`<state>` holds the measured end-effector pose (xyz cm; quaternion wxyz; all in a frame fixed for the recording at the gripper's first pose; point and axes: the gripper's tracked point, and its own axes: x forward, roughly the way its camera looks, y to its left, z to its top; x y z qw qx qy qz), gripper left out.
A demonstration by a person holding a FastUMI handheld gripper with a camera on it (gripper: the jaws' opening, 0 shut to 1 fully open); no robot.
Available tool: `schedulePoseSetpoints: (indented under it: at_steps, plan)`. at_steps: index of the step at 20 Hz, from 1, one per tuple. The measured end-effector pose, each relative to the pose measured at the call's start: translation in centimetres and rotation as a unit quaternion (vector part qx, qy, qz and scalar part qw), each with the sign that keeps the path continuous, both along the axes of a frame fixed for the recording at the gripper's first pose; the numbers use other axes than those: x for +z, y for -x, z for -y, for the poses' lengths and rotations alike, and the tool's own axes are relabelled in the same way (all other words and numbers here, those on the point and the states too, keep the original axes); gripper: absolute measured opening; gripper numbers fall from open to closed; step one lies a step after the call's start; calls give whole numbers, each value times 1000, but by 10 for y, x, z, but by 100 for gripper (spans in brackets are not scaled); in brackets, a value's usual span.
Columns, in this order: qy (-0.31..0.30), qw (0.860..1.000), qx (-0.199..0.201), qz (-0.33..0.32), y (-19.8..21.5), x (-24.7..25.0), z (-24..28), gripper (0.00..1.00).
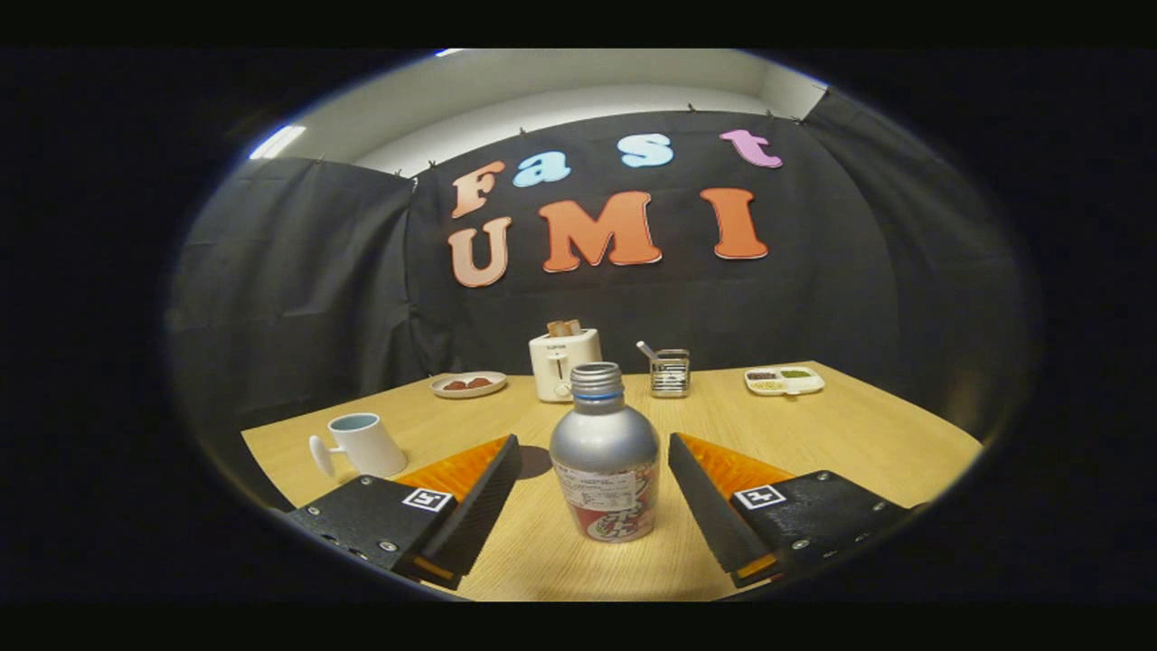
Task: Take the bottle from table, then pour the juice into the cup, finally place the bottle on the coaster
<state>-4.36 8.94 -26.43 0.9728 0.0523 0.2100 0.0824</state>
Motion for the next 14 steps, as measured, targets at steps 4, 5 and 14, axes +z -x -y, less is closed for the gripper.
schedulePoseSetpoints:
  at_steps: [4,5,14]
  plan:
    - [2,1000,-3,-24,0,-22,-2,97]
    - [3,1000,-3,-28,0,-25,-2,97]
    - [-4,998,-28,-57,-6,-44,3,82]
